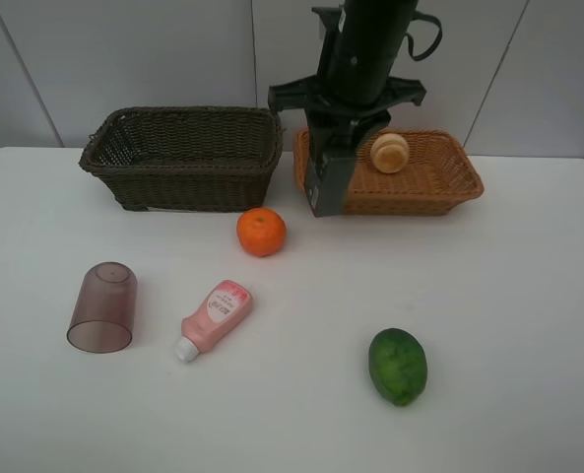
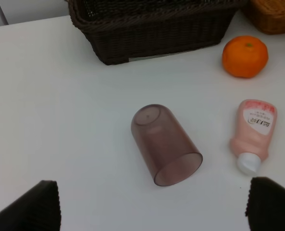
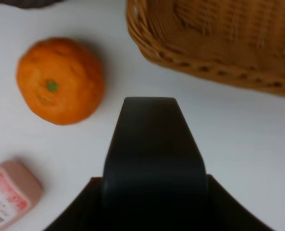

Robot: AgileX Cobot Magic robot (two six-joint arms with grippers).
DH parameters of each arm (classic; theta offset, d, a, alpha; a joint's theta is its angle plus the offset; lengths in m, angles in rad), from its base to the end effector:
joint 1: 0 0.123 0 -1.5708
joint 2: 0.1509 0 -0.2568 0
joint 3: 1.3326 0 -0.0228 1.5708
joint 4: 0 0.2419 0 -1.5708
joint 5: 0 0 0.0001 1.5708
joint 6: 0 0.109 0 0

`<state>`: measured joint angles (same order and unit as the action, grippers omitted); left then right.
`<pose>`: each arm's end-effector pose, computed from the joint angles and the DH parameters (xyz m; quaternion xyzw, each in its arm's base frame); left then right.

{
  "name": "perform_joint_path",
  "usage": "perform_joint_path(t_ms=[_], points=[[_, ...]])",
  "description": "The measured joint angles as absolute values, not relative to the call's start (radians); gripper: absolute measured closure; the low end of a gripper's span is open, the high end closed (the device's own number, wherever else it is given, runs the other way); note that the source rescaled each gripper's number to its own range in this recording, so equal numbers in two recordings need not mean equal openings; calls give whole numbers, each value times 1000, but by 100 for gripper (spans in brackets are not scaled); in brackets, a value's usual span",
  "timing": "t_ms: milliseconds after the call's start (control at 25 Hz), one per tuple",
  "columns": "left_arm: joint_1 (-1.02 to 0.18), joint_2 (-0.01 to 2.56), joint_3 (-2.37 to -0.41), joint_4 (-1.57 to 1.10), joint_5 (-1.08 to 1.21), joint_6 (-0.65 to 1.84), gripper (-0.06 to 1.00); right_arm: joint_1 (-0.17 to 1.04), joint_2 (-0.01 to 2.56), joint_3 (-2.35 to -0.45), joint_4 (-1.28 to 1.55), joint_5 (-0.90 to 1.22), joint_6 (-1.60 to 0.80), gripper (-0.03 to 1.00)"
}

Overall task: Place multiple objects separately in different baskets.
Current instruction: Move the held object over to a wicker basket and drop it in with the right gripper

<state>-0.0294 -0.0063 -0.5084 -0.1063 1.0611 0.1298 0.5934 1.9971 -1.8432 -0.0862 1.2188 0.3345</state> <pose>0.0294 -0.0110 0.2678 0.0699 0.8454 -0.0266 0.5289 0.3478 0.2240 0.2406 -0.1365 0.9795 0.0259 0.1459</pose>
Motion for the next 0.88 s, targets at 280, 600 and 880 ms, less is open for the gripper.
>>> perform_joint_path(t_ms=[280,600,880], points=[[-29,-6,-508,-106,1061,130,-6,612,2047,-2038,-77,1188,293,94],[-29,-6,-508,-103,1061,130,-6,627,2135,-2091,-60,816,242,94],[-29,-6,-508,-103,1061,130,-6,627,2253,-2091,-60,580,242,94]])
